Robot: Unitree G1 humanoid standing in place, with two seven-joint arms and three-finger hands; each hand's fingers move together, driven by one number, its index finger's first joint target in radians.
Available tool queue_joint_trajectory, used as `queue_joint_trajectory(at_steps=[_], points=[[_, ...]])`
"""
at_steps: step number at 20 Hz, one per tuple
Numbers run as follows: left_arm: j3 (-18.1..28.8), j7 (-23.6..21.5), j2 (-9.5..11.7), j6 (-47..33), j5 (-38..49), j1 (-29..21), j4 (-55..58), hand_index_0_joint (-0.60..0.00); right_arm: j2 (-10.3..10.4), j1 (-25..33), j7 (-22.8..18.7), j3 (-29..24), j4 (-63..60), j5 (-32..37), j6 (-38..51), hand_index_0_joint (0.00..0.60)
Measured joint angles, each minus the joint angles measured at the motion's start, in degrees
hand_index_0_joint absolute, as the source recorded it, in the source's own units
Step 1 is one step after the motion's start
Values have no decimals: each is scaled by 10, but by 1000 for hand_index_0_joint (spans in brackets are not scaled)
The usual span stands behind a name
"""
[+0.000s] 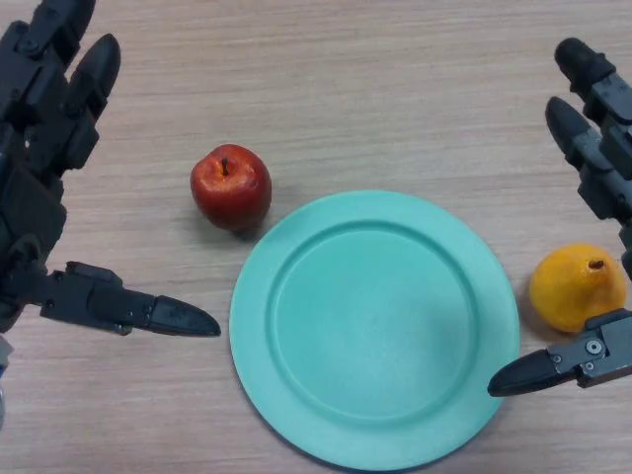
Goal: Pick up the red apple and place it on the plate
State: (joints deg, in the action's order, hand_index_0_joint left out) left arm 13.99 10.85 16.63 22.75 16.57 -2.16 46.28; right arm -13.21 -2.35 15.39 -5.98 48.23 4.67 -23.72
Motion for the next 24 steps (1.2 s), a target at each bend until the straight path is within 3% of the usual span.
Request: queue_joint_trajectory(at_steps=[6, 10, 12, 13, 15, 20, 24], points=[[0, 0, -1, 11, 0, 5, 9, 0, 0, 3, 3, 0, 0, 0, 0, 0], [0, -6, 2, 9, 0, -15, -47, 0, 0, 4, 3, 0, 6, 0, 0, 0], [-1, -14, 8, -3, -6, -50, -121, 0, 0, 5, 3, -1, 27, 0, 0, 0], [-5, -20, 21, -7, -9, -68, -161, 0, 0, 2, 4, -3, 29, 1, 0, 0], [-29, -20, 29, -58, -67, -105, -245, 0, 0, -8, 5, -11, 28, 0, 0, 0], [-108, -27, 25, -206, -189, -200, -502, 0, 6, -32, 5, -30, 32, 2, 7, 0], [-119, -68, 8, -291, -252, -262, -663, 0, 11, -42, 2, -76, 25, 20, 40, 0]])
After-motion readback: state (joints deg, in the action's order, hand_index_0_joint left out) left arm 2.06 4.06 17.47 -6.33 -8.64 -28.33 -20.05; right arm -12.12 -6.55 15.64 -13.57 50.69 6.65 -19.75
